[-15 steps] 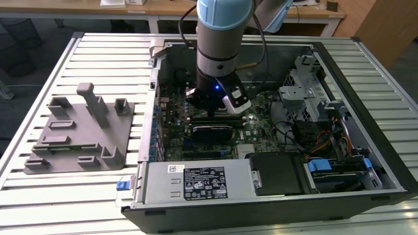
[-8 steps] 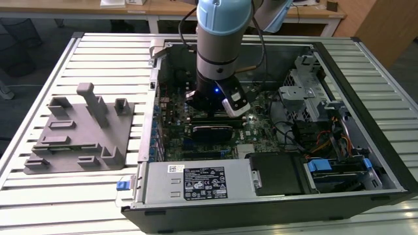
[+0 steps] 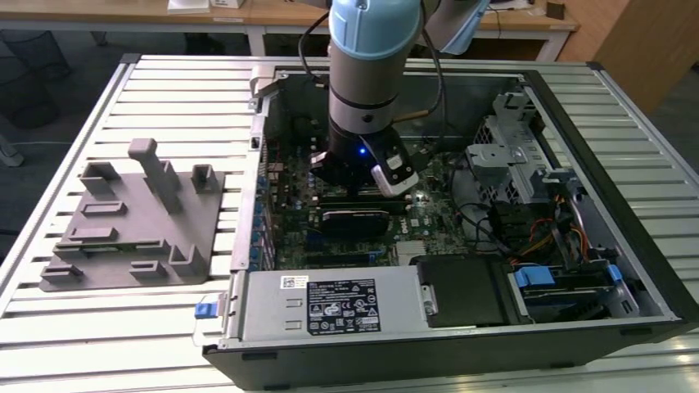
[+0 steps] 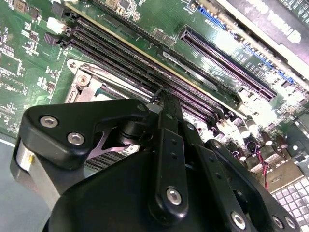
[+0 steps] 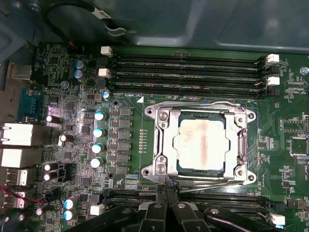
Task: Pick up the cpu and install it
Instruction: 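Install the second cpu locking lever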
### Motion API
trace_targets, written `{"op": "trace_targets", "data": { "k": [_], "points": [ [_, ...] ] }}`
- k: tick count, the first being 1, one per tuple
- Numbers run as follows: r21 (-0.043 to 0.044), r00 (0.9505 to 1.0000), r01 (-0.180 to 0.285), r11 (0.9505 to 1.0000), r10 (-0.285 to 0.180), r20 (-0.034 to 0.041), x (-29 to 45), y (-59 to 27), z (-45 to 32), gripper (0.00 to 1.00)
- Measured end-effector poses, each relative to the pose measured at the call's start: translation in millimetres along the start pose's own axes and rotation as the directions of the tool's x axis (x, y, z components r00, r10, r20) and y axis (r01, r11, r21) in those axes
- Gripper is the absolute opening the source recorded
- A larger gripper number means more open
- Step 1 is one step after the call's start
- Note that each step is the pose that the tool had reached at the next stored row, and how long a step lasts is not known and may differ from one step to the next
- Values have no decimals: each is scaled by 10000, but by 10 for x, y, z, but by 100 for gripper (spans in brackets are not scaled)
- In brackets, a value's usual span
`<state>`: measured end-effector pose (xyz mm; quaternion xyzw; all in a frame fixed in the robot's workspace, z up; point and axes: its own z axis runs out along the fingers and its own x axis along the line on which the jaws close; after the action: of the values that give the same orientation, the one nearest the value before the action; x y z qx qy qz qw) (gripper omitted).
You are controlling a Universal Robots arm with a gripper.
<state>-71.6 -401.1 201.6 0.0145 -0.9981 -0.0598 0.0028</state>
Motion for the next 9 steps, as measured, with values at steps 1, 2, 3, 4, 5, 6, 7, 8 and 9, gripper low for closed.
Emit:
{"op": "trace_targets", "data": {
  "k": [1, 2, 3, 4, 5, 6, 7, 8, 9],
  "points": [
    [-3, 10000, 0, 10000, 0, 1, 0, 0, 0, 11],
    [-4, 10000, 0, 10000, 0, 0, 0, 0, 0, 11],
    [-4, 10000, 0, 10000, 0, 0, 0, 0, 0, 11],
    [-5, 10000, 0, 10000, 0, 0, 0, 0, 0, 11],
    [-5, 10000, 0, 10000, 0, 0, 0, 0, 0, 11],
    [-5, 10000, 0, 10000, 0, 0, 0, 0, 0, 11],
    [-5, 10000, 0, 10000, 0, 0, 0, 0, 0, 11],
    [-5, 10000, 0, 10000, 0, 0, 0, 0, 0, 11],
    [-6, 10000, 0, 10000, 0, 0, 0, 0, 0, 11]
  ]
}}
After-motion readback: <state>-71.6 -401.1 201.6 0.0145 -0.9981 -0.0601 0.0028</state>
